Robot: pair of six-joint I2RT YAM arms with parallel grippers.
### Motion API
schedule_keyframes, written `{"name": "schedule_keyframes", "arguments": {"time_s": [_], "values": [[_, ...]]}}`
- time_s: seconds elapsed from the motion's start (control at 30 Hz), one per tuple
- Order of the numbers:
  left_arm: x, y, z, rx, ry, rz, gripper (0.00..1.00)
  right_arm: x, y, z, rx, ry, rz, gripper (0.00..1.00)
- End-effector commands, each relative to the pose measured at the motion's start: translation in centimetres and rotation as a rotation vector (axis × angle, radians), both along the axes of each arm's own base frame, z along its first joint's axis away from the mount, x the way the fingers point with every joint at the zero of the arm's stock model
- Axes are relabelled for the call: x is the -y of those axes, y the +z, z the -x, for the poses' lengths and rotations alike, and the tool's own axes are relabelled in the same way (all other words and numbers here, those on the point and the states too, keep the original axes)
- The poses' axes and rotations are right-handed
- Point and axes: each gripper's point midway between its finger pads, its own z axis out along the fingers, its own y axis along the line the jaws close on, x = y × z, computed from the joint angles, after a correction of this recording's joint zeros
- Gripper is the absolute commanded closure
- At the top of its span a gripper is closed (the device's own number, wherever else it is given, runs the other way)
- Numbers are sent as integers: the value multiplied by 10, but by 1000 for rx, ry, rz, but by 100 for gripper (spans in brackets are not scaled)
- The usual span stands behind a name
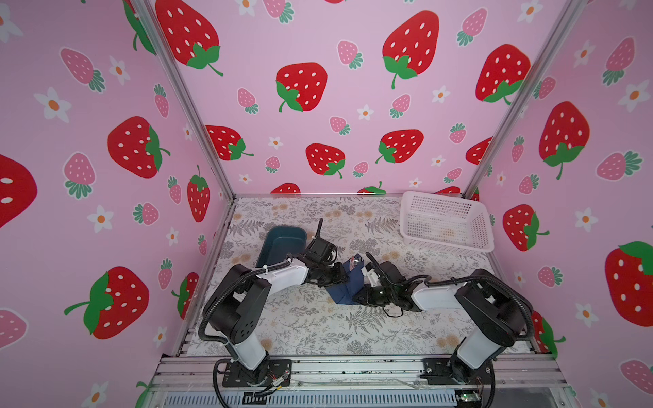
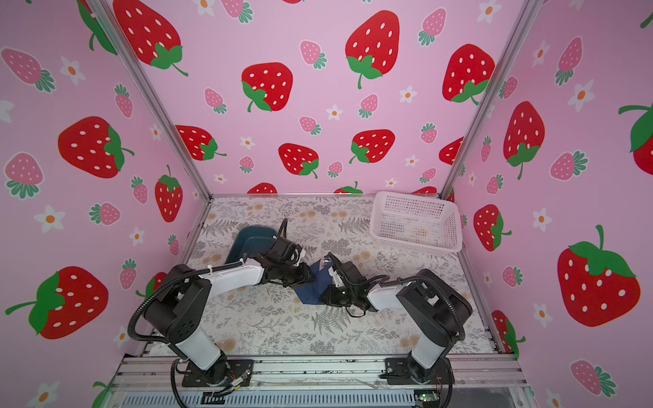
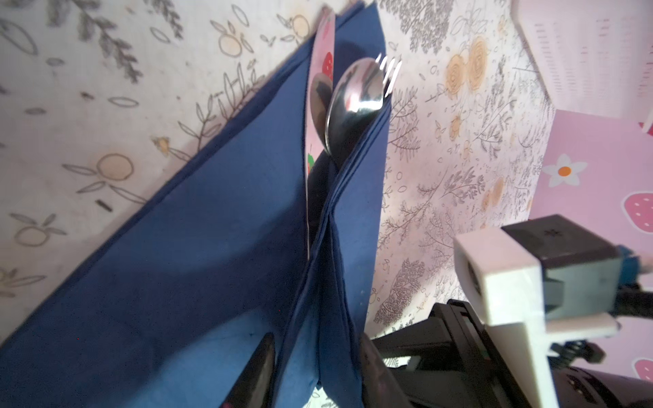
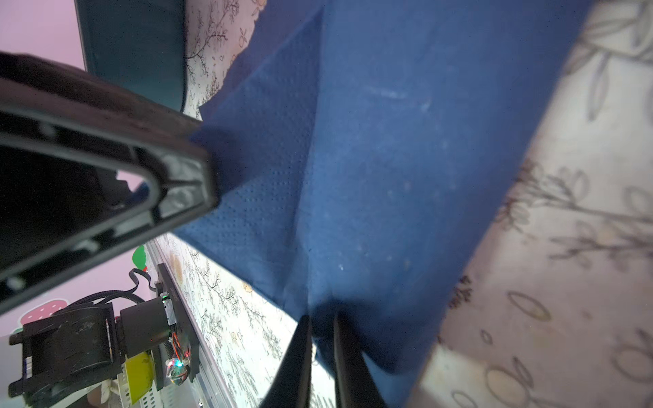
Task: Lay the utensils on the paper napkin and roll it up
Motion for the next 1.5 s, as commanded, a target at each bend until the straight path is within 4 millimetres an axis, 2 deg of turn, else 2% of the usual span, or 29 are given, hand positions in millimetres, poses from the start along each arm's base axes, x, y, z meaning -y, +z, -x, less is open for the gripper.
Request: {"name": "schedule_keyframes", "arguments": {"time_s": [0.0, 0.1, 0.33, 0.53, 0.67, 0.8, 0.87, 0.97, 1.23, 1.47], "values": [[-1, -9, 5, -49, 25, 7, 61, 7, -12, 9, -22, 13, 33, 83], [-1, -14, 5, -67, 34, 3, 60, 6, -11, 9, -21, 16, 30, 83], [3, -9, 5, -63, 55, 57, 58, 6, -9, 8, -16, 12, 28, 83], [-5, -14, 10, -77, 86, 27, 81, 3, -2, 7, -4, 18, 7, 83], [-10, -15, 11, -56, 89, 10, 92, 0, 18, 5, 46, 30, -40, 80], [-10, -17, 11, -46, 69, 4, 93, 22, 38, -15, 143, -115, -38, 80], [-10, -16, 11, -40, 61, 0, 98, 33, 43, -22, 151, -171, -45, 80], [-10, -14, 10, -26, 58, 1, 98, 30, 49, -21, 154, -143, -79, 81], [-13, -24, 13, -29, 36, -26, 100, -4, 32, -4, 69, 4, -95, 86], [-16, -30, 15, -36, 33, -46, 100, 5, 10, 9, 43, 12, -22, 94]]}}
